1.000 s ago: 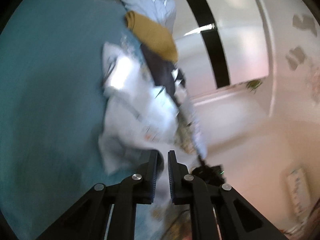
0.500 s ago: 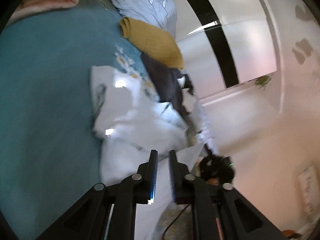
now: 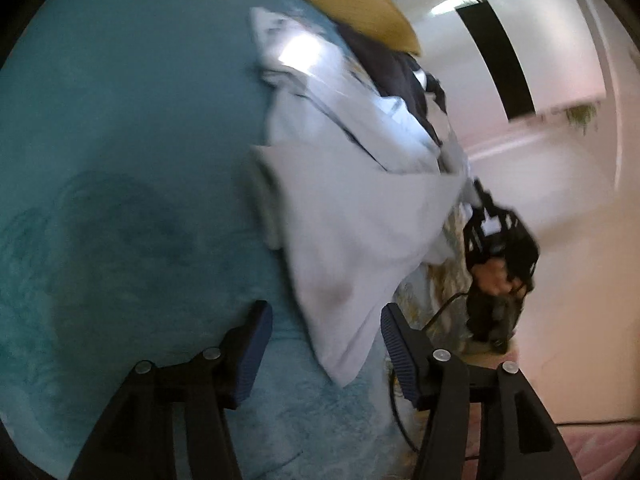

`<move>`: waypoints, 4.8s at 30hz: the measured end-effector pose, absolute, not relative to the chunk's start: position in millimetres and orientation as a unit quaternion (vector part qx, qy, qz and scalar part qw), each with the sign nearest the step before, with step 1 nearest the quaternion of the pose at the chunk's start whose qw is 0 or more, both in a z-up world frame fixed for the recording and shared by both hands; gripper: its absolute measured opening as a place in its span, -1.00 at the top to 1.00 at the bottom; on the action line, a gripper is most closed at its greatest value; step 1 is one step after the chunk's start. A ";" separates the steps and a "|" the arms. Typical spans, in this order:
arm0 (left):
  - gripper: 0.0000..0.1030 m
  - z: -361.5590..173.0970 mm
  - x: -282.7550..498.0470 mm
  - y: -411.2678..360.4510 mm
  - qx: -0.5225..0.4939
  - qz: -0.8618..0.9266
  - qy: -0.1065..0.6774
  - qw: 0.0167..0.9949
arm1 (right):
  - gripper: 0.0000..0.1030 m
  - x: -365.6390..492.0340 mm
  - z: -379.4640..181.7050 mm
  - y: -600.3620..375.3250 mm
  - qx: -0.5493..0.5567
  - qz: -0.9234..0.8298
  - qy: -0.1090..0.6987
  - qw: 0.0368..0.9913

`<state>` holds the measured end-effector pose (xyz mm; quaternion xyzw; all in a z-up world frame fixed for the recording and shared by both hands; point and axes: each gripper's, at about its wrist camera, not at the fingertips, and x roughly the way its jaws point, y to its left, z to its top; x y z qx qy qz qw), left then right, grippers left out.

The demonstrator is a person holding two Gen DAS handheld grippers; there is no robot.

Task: Fold clothes

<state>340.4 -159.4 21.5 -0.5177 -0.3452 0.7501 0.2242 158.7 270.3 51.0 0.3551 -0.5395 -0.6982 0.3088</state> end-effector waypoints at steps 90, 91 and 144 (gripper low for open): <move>0.99 65.6 292.8 -260.6 -0.364 0.764 -0.528 0.069 | 0.92 228.4 60.4 306.8 0.382 -0.742 -0.517 0.190; 0.99 66.2 295.1 -261.6 -0.365 0.765 -0.525 0.071 | 0.92 230.9 64.9 304.6 0.380 -0.746 -0.511 0.194; 0.79 42.4 362.4 -213.5 -0.479 0.734 -0.472 0.096 | 0.95 300.6 57.5 324.5 0.400 -0.738 -0.511 0.186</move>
